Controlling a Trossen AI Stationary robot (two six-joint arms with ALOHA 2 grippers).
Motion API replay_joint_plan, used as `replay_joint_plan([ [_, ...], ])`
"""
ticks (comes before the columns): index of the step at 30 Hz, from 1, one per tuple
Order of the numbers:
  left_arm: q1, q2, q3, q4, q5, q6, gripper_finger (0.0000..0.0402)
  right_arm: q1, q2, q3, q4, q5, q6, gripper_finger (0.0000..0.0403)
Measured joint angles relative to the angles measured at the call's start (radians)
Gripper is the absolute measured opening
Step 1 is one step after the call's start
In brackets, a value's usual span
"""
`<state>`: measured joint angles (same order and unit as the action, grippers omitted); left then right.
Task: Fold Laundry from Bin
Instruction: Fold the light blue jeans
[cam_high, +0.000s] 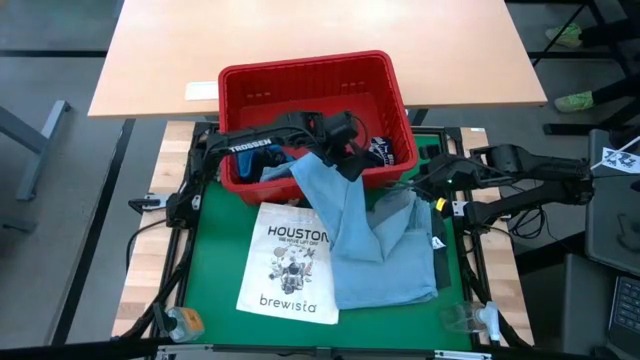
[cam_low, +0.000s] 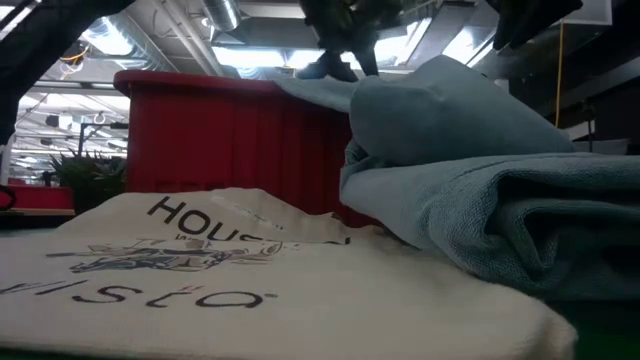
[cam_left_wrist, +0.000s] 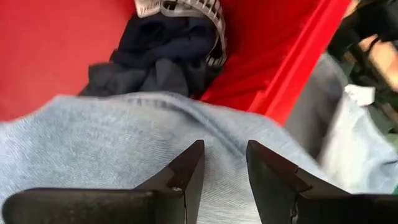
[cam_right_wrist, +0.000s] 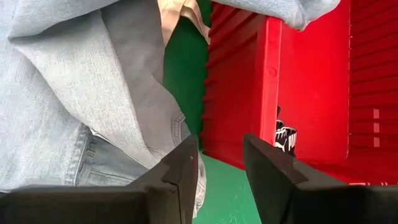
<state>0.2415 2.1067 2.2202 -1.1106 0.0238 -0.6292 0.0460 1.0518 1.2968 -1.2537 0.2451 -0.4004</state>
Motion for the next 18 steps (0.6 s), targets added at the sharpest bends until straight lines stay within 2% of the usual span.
replay_joint_plan([
  [8, -0.006, -0.002, -0.028, 0.036, 0.002, 0.000, 0.0115, 0.000, -0.001, 0.000, 0.000, 0.001, -0.001, 0.0127],
  [18, -0.006, 0.001, -0.030, 0.100, 0.111, -0.022, 0.0115, 0.000, 0.000, 0.000, 0.001, 0.002, -0.002, 0.0127],
])
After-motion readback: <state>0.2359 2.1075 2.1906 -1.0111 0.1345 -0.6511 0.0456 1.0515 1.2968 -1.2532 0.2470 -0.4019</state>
